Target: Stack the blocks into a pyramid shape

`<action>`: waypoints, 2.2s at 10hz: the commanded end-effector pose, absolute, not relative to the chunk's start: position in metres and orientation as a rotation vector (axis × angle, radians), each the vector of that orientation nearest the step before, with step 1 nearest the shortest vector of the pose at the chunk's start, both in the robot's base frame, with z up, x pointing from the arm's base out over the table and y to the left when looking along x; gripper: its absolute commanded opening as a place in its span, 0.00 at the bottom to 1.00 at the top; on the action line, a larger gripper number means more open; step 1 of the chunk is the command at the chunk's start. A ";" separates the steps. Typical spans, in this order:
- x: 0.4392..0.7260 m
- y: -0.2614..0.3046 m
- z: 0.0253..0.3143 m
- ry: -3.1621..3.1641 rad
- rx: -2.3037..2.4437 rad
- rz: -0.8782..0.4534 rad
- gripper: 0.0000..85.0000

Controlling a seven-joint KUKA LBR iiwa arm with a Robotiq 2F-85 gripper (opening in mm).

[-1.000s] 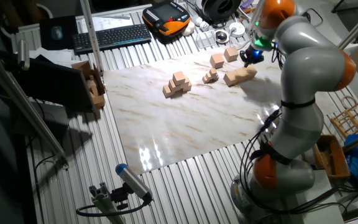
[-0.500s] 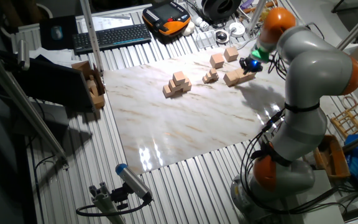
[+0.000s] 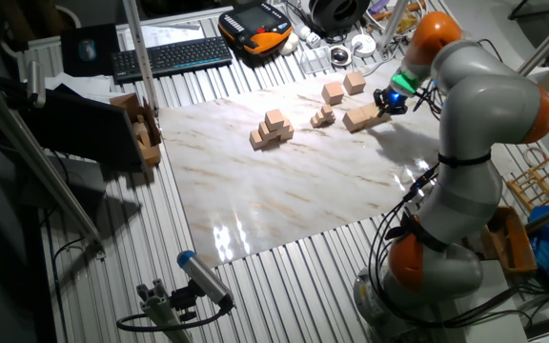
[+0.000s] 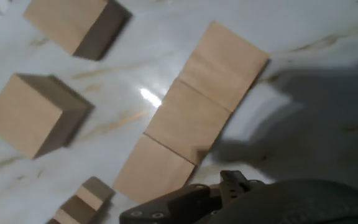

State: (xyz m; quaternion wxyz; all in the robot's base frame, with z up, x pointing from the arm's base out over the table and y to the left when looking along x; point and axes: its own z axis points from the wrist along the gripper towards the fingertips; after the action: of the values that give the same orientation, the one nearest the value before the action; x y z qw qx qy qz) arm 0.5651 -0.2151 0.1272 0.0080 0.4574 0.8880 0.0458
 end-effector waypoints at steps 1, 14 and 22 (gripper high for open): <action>0.567 -0.214 0.128 2.258 2.103 0.098 0.40; 0.589 -0.224 0.120 1.594 2.618 0.012 0.80; 0.602 -0.219 0.104 1.711 2.624 0.038 1.00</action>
State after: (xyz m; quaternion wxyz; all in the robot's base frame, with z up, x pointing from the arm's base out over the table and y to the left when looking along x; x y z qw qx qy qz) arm 0.6022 -0.2189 0.1037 0.0022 0.7525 0.6585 0.0129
